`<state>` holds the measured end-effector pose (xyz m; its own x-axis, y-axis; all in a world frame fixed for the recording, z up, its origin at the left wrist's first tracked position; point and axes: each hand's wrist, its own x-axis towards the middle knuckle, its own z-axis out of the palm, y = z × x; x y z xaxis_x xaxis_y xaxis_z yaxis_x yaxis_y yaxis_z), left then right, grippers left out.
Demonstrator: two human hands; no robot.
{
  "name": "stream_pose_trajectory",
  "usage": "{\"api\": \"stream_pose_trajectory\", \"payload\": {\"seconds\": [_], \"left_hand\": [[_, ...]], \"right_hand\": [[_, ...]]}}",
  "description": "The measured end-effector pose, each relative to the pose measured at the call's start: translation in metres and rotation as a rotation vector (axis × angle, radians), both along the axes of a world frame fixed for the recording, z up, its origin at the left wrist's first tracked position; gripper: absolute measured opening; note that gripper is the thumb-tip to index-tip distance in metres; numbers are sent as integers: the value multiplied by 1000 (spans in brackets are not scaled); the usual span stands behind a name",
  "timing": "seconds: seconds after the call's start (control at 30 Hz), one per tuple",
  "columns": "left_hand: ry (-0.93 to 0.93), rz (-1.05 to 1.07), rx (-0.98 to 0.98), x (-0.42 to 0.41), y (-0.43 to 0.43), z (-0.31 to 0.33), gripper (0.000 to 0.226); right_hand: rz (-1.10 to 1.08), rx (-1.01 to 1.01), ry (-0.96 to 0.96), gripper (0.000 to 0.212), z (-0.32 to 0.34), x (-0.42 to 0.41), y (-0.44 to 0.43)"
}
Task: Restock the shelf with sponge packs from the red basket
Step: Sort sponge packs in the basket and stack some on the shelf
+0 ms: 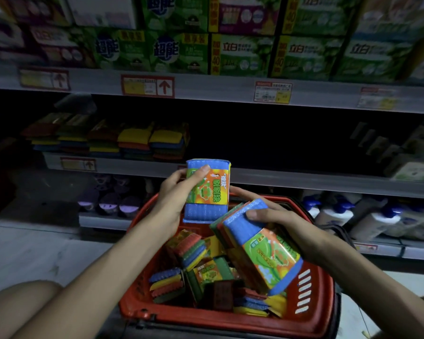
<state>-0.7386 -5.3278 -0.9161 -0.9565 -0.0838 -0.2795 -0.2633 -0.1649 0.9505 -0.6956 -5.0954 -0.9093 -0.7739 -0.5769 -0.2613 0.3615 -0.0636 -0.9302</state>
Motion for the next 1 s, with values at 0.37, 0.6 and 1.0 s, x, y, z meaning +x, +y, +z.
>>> {"api": "stream_pose_trajectory", "payload": {"seconds": [0.37, 0.6, 1.0], "left_hand": [[-39, -235, -107, 0, -7, -10, 114], [-27, 26, -40, -17, -7, -9, 66], [100, 227, -20, -53, 4, -12, 51]], "right_hand": [[-138, 107, 77, 60, -5, -6, -2], [-236, 182, 141, 55, -8, -15, -13], [-247, 132, 200, 82, -11, -53, -46]]}}
